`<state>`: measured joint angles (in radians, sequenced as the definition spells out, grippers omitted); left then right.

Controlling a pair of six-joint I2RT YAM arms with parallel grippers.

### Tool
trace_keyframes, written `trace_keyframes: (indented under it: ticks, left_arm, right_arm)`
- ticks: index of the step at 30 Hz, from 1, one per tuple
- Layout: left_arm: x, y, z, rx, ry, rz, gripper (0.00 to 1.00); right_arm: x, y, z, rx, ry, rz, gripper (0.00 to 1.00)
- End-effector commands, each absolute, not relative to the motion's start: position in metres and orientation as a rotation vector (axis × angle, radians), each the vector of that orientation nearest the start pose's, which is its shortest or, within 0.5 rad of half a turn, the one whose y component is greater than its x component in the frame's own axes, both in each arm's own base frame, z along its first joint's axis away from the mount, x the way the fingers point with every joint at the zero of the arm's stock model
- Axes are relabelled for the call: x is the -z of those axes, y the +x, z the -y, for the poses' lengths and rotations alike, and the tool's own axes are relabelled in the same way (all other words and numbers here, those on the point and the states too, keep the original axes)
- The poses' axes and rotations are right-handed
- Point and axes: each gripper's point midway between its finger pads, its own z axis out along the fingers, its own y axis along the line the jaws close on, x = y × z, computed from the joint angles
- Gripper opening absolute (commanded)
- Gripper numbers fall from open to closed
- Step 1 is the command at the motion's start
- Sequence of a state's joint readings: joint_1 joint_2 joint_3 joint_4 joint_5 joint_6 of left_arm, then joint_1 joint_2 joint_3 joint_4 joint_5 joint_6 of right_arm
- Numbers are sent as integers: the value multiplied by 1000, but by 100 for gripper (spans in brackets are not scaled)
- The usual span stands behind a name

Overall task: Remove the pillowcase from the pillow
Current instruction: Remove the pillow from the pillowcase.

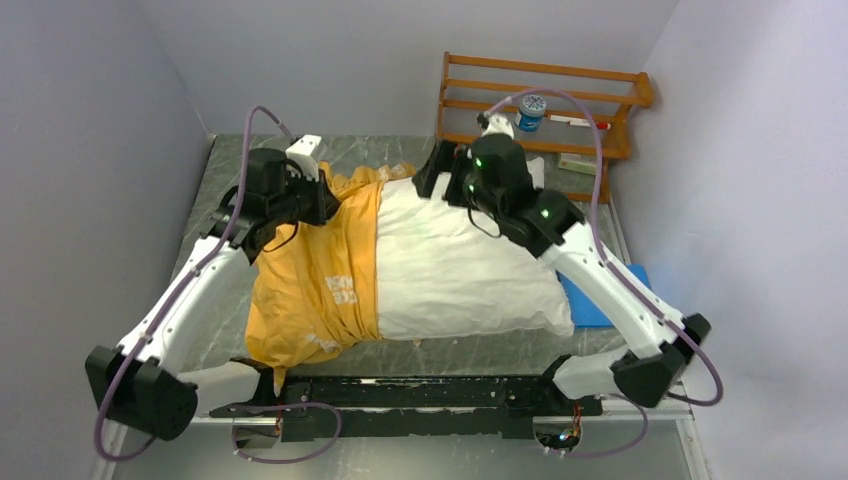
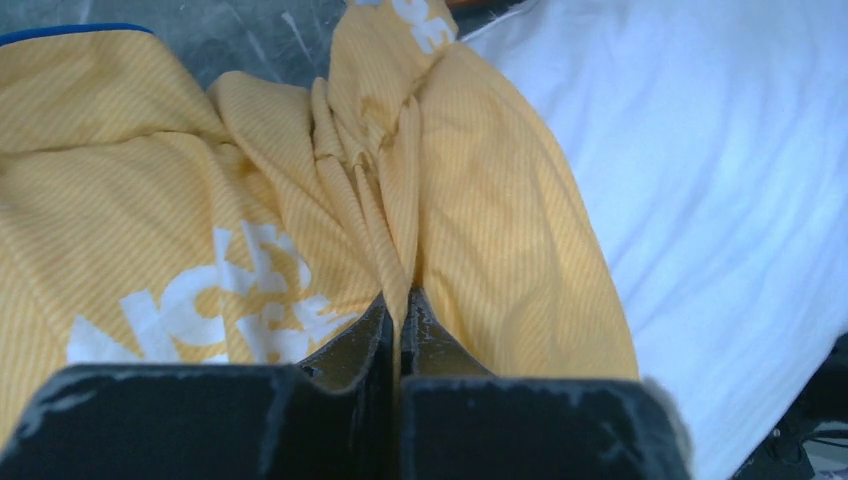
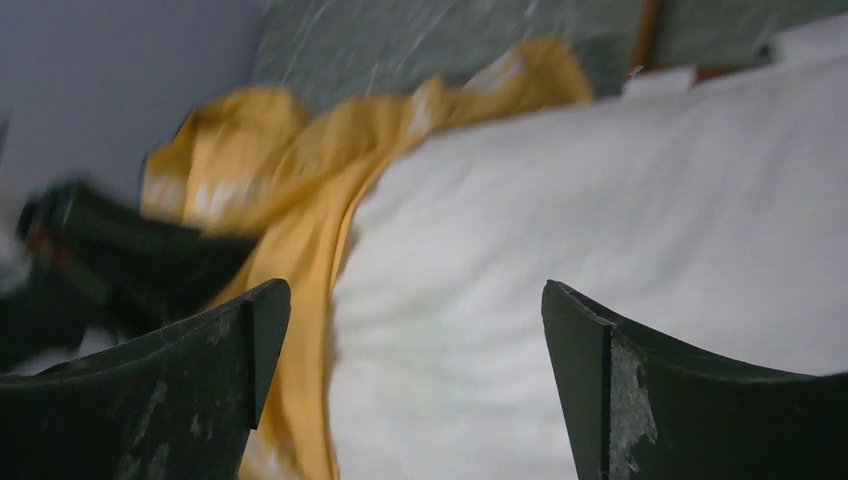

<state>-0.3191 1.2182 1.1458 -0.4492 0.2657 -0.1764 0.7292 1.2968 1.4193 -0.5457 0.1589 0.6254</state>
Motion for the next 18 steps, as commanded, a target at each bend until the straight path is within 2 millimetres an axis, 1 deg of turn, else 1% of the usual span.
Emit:
trace_keyframes:
  ticks: [1, 3, 4, 5, 6, 8, 9, 10, 11, 12, 13, 14, 15, 16, 17, 18]
  left_arm:
    - [-281, 303, 177, 628, 356, -1958, 5]
    - [-281, 289, 180, 652, 365, -1938, 5]
    - [-281, 282, 181, 661, 372, -1927, 5]
    - [-281, 276, 181, 664, 377, -1917, 5]
    - [-279, 271, 178, 655, 372, -1913, 5]
    - [-278, 265, 168, 614, 341, -1907, 5]
    - [-278, 264, 160, 581, 313, -1906, 5]
    - [-281, 264, 152, 541, 282, -1898, 5]
    - [-285, 265, 144, 503, 258, -1885, 8]
    - [-289, 267, 139, 471, 245, -1878, 21]
    - [-294, 269, 135, 444, 236, -1873, 40]
    - [-299, 272, 134, 426, 237, -1867, 54]
    - [-304, 275, 134, 415, 246, -1864, 65]
    - [-310, 280, 136, 409, 254, -1862, 74]
    - [-316, 286, 138, 404, 261, -1856, 79]
    - [-321, 293, 142, 400, 274, -1851, 84]
  right_arm:
    - [-290, 345, -218, -226, 187, -2140, 100]
    - [-275, 365, -220, -169, 230, -2159, 100]
    - [-261, 373, -224, -166, 227, -2192, 100]
    - [-242, 378, -229, -162, 212, -2240, 99]
    - [-218, 380, -236, -161, 182, -2310, 90]
    - [-179, 369, -230, -81, 213, -2406, 77]
    - [-158, 360, -230, -73, 206, -2435, 68]
    - [-139, 348, -230, -89, 193, -2462, 58]
    - [-121, 333, -229, -112, 183, -2490, 51]
    - [-103, 317, -230, -148, 164, -2516, 45]
    - [-90, 302, -229, -189, 156, -2534, 41]
    - [-71, 282, -225, -212, 168, -2571, 37]
    - [-56, 266, -221, -244, 189, -2600, 35]
    - [-44, 251, -218, -278, 206, -2623, 32]
    - [-32, 236, -215, -308, 217, -2651, 31]
    - [-24, 225, -213, -340, 231, -2661, 29]
